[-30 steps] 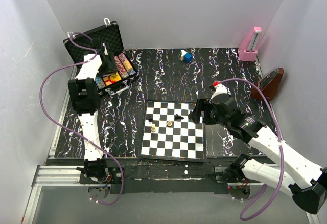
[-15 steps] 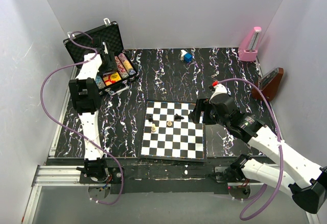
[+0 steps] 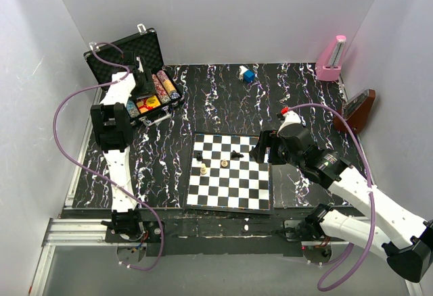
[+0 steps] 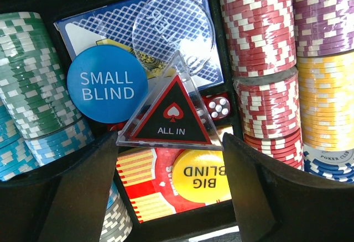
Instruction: Pack up texas hold em set
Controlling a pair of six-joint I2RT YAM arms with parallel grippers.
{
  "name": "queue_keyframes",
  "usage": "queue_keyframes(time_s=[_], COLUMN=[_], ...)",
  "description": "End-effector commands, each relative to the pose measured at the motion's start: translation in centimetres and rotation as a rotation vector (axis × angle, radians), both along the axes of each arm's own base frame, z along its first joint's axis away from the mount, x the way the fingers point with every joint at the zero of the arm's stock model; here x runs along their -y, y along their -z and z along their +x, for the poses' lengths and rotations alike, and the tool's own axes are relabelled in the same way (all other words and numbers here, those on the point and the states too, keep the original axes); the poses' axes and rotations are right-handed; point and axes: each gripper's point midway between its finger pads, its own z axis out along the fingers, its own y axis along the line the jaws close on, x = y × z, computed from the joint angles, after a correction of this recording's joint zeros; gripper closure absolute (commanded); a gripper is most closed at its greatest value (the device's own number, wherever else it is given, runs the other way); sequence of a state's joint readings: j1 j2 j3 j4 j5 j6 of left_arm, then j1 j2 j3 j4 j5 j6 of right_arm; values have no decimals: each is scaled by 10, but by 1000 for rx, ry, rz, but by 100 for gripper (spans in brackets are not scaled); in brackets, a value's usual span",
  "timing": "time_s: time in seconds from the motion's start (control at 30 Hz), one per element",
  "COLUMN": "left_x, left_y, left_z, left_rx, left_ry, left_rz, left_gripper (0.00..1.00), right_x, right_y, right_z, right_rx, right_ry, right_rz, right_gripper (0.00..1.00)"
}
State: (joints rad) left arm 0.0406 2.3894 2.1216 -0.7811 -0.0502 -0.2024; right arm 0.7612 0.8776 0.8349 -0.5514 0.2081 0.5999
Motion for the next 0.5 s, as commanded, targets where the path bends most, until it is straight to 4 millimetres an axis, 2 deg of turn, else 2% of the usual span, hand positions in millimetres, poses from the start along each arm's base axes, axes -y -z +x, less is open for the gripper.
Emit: queue_keyframes(time_s=[0.0,0.47], left_x=[7,10], left_y=[-3,-3], left_z=[-12,-32], left_rx=[-15,-17], left_ry=[6,-5], left_rz=[-8,-12], left_gripper=[66,67], right_x=[2,8], right_y=[-4,-4], right_z=[1,-5], right_rx=[19,22], right_ry=[18,30], right_rz=[18,34], right_gripper=[15,15])
